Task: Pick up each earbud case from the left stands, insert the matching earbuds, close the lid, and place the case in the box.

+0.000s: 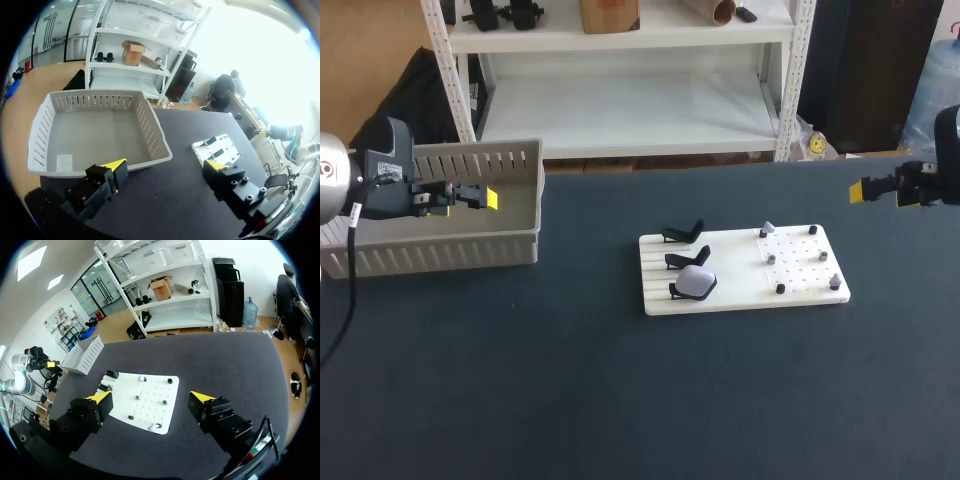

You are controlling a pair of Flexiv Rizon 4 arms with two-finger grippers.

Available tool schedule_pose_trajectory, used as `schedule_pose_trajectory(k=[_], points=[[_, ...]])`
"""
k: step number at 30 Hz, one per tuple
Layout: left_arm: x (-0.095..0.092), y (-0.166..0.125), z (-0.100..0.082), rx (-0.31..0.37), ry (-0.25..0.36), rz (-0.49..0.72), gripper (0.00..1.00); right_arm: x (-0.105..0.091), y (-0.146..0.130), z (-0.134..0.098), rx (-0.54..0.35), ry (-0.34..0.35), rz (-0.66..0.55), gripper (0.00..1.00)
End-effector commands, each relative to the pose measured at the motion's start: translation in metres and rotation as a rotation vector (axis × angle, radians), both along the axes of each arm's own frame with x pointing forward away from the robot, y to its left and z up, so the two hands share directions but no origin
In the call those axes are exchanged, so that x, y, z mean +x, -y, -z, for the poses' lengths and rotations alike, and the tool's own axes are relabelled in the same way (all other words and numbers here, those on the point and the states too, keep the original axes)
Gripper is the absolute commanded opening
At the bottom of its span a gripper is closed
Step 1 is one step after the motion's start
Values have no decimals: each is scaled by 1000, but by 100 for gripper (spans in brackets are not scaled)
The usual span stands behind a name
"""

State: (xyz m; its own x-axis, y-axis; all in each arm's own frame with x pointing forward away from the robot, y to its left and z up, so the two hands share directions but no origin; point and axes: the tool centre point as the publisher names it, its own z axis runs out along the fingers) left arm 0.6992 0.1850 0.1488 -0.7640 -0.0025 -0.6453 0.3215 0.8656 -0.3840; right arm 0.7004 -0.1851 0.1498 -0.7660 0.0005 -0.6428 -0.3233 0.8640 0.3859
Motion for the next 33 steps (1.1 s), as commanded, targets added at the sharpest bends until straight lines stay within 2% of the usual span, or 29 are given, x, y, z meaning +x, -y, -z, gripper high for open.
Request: schedule_pose_trajectory(k=[1, 17, 18, 21, 22, 24, 27, 28, 33], points=[[1, 0, -1, 4, -4, 0, 100, 0, 0, 0, 0, 0, -1, 100], [1, 0, -1, 4, -4, 0, 100, 0, 0, 0, 0, 0, -1, 100], [1, 3, -3, 6, 23, 48, 100, 0, 0, 0, 0, 0, -1, 100], [-1, 13, -10, 45, 175, 204, 100, 0, 0, 0, 0, 0, -1, 100], [-2, 16, -12, 19, 219, 265, 100, 0, 0, 0, 0, 0, -1, 100], [-5, 22, -16, 52, 312, 387, 100, 0, 0, 0, 0, 0, -1, 100], [-17, 31, -24, 0, 509, 633, 100, 0, 0, 0, 0, 0, -1, 100], [-24, 35, -28, 9, 537, 762, 100, 0, 0, 0, 0, 0, -1, 100], [-24, 35, -28, 9, 537, 762, 100, 0, 0, 0, 0, 0, -1, 100]])
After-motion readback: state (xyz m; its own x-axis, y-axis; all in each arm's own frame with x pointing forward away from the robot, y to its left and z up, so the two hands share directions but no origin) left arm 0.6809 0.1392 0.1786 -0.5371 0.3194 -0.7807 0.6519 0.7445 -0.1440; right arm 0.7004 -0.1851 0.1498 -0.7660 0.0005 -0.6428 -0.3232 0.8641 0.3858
